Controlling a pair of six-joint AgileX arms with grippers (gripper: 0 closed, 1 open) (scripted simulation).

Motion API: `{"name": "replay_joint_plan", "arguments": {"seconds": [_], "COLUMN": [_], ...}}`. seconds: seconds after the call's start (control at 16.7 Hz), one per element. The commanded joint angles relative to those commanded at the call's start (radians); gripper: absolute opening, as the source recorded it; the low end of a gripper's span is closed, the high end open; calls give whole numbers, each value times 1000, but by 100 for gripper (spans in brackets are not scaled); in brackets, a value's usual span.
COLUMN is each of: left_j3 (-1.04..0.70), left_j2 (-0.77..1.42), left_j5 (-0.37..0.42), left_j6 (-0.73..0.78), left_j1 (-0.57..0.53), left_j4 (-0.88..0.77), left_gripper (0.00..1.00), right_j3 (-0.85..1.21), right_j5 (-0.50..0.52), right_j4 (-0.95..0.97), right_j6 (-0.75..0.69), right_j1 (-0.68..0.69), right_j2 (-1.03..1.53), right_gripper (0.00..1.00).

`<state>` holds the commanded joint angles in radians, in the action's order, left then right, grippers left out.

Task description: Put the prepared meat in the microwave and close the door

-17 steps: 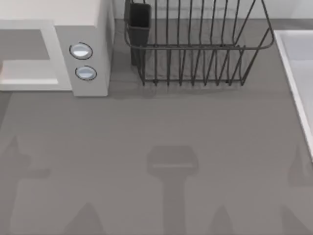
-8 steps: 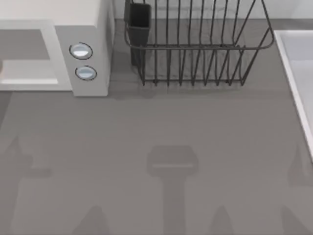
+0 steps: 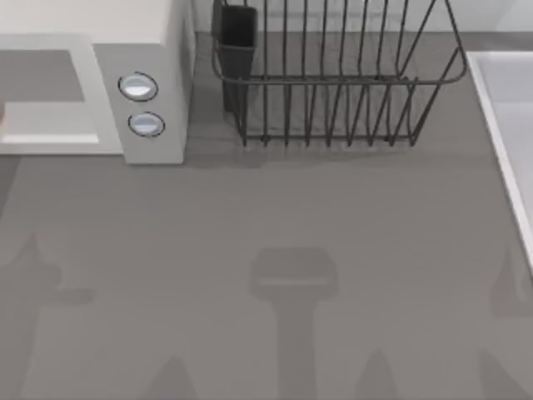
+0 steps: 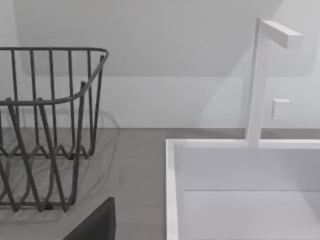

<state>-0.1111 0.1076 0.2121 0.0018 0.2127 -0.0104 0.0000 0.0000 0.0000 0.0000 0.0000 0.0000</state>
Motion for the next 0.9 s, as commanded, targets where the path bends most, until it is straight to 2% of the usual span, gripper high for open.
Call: {"name": "replay_joint_plan", "arguments": {"seconds": [0.18,0.6,0.9], "left_j3": [-1,-3,-2], "left_j2": [21,135,138], "left_j5": [36,225,233], "left_j6": [1,4,5], "left_j1": [36,225,233], "left_j4": [20,130,134], "left_gripper": [0,0,0], "right_j3": [0,0,0], "right_j5": [0,0,0], "right_j4": [0,0,0], "right_j6": [0,0,0], "right_j1": [0,0,0], "right_j2": [0,0,0], "right_gripper": [100,100,100]}}
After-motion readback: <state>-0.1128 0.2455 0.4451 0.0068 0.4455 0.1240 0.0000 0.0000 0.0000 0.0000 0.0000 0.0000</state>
